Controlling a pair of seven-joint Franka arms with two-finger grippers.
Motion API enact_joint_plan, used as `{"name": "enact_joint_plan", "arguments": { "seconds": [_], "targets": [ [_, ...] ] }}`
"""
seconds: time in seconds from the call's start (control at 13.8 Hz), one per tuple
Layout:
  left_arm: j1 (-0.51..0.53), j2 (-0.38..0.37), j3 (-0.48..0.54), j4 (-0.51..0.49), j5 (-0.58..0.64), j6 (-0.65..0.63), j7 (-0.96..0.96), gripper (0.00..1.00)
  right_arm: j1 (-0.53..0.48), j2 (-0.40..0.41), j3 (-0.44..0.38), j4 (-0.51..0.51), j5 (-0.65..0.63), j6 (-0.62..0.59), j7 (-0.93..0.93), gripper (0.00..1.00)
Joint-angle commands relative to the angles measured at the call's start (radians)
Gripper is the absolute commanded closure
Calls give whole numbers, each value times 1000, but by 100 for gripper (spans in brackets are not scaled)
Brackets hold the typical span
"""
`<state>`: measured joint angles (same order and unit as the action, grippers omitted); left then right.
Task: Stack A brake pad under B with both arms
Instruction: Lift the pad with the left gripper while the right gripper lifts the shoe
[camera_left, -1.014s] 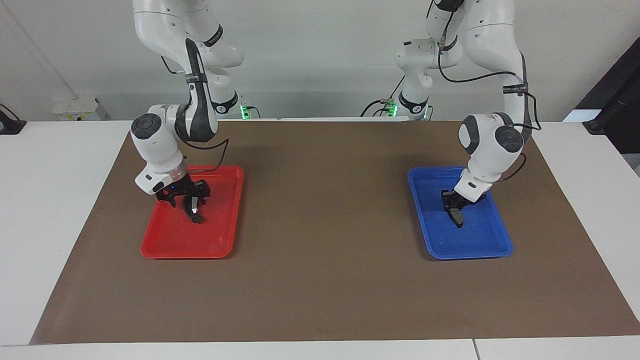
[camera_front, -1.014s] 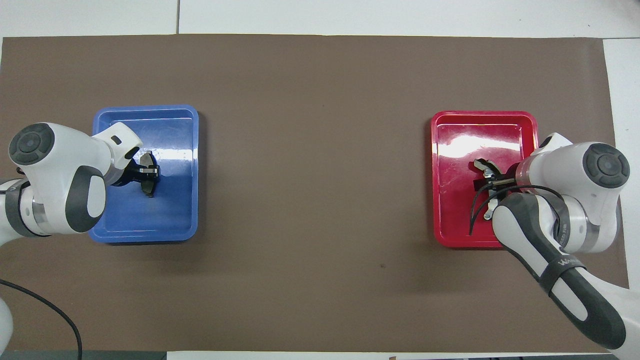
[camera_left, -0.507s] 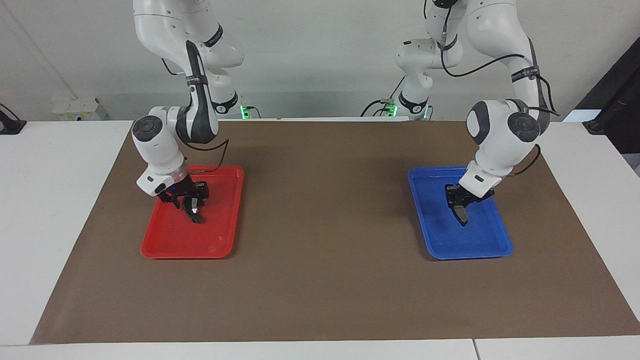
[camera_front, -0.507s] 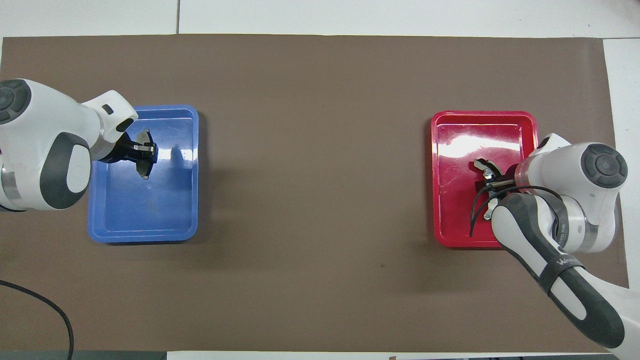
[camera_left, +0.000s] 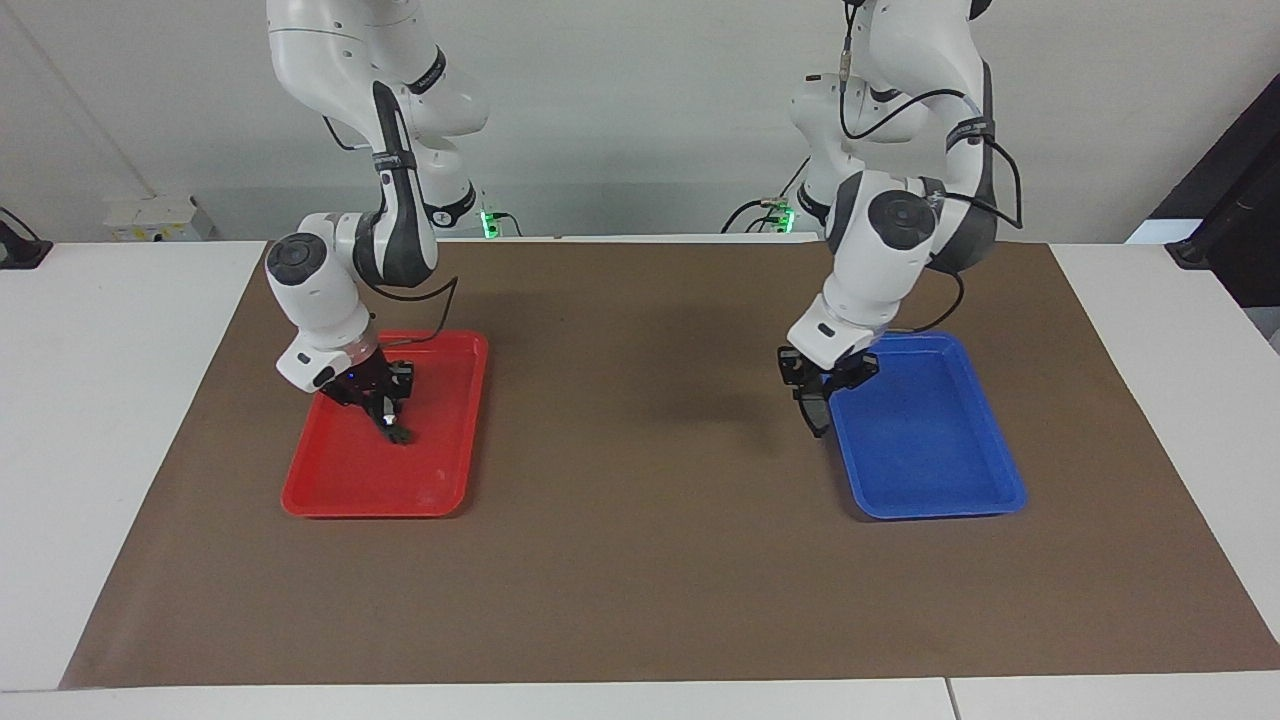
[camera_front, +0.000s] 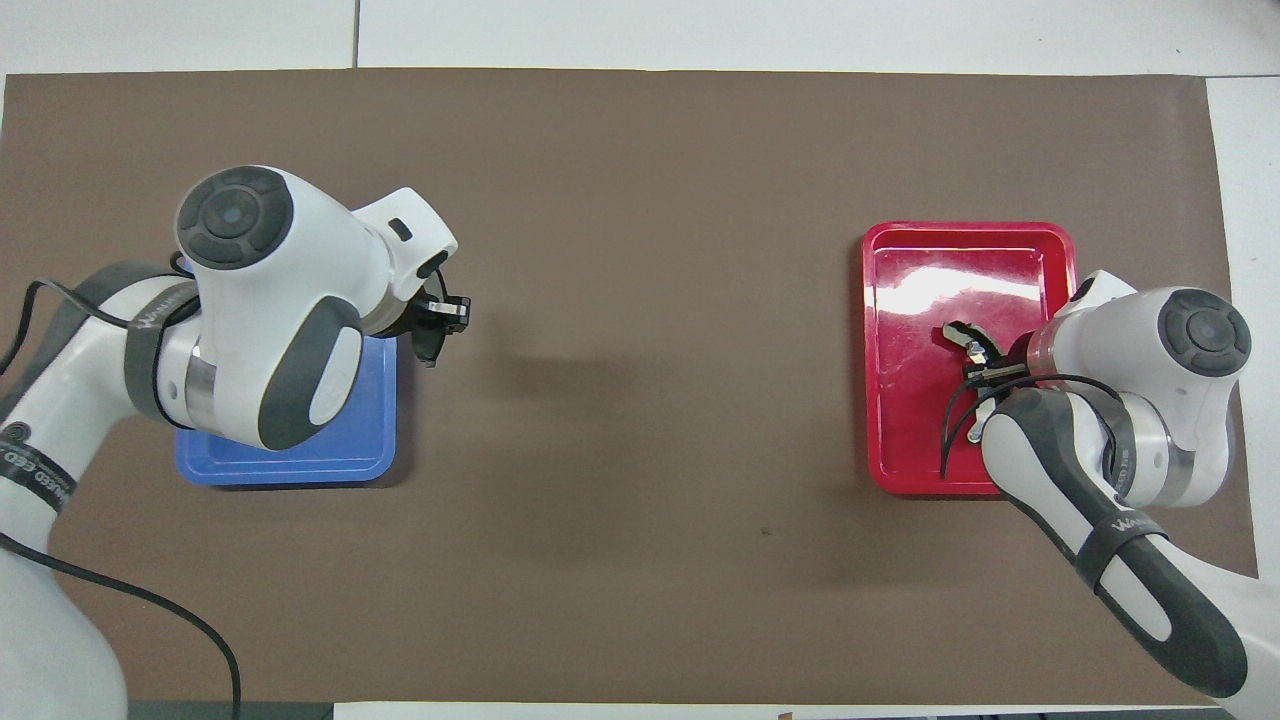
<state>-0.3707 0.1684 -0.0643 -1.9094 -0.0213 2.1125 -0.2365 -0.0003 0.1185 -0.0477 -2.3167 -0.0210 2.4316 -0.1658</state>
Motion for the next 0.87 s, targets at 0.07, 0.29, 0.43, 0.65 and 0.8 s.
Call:
{"name": "enact_joint_plan", "arguments": {
  "seconds": [0.07, 0.29, 0.43, 0.65, 0.8],
  "targets": [
    [-138, 29, 14, -8, 11, 115, -147, 99, -1, -11, 8, 80, 18, -136, -34, 100],
    [-214, 97, 15, 6, 11, 177, -231, 99, -1, -22, 11, 173, 16, -253, -37, 100],
    [-249, 153, 15, 18, 12, 254, -282, 99, 0, -22, 12, 226, 15, -305, -38, 100],
    [-292, 221, 15, 92, 11, 259, -314, 99, -1, -31, 32, 368, 16, -463, -9, 100],
    [-318, 233, 17, 92, 14, 277, -389, 99, -3, -45, 32, 437, 16, -560, -3, 100]
  ]
}}
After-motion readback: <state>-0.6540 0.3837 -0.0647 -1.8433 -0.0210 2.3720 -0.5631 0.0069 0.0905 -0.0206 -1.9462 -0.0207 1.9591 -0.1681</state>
